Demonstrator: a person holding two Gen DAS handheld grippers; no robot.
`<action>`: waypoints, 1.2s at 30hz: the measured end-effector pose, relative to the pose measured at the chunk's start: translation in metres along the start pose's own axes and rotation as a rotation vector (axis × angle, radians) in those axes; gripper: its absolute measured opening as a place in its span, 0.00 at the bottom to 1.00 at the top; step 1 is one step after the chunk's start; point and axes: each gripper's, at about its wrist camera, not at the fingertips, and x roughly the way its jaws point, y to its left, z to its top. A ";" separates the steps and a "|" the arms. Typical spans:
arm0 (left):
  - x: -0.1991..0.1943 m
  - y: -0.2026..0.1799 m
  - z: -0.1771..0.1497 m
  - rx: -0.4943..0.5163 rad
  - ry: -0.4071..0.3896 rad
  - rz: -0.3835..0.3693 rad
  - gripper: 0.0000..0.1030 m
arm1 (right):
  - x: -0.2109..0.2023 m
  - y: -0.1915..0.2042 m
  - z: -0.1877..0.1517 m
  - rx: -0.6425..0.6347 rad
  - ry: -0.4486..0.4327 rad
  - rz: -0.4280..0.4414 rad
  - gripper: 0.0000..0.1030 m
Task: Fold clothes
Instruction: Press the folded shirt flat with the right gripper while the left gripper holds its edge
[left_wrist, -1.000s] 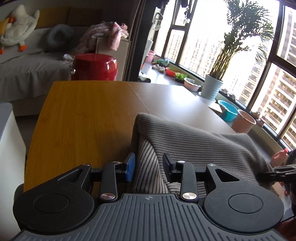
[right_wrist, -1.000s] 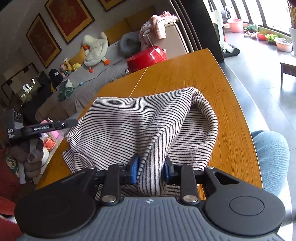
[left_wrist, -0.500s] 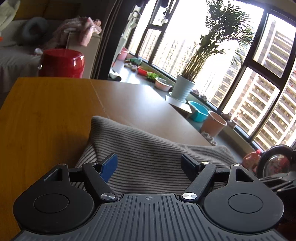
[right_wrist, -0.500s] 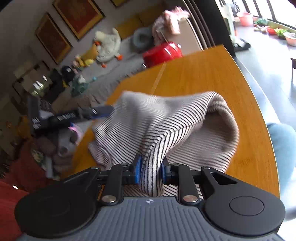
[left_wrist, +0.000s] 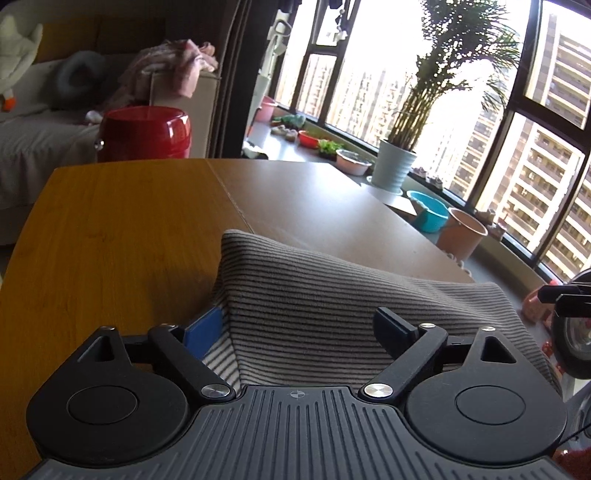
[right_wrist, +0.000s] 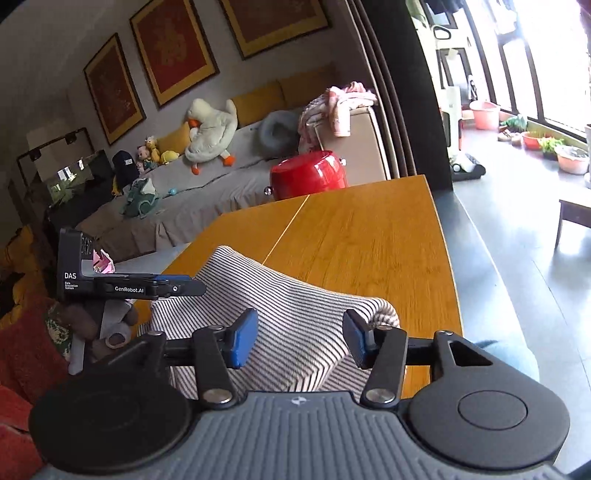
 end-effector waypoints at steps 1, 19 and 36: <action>0.003 0.002 0.002 -0.022 0.002 0.020 0.93 | 0.015 -0.002 0.001 -0.002 0.019 0.006 0.51; -0.035 0.007 -0.021 -0.251 0.151 -0.187 0.95 | 0.100 -0.020 0.004 -0.043 0.060 0.051 0.56; 0.050 0.008 0.031 -0.124 0.126 -0.090 0.95 | 0.101 -0.022 0.003 0.007 0.016 0.003 0.69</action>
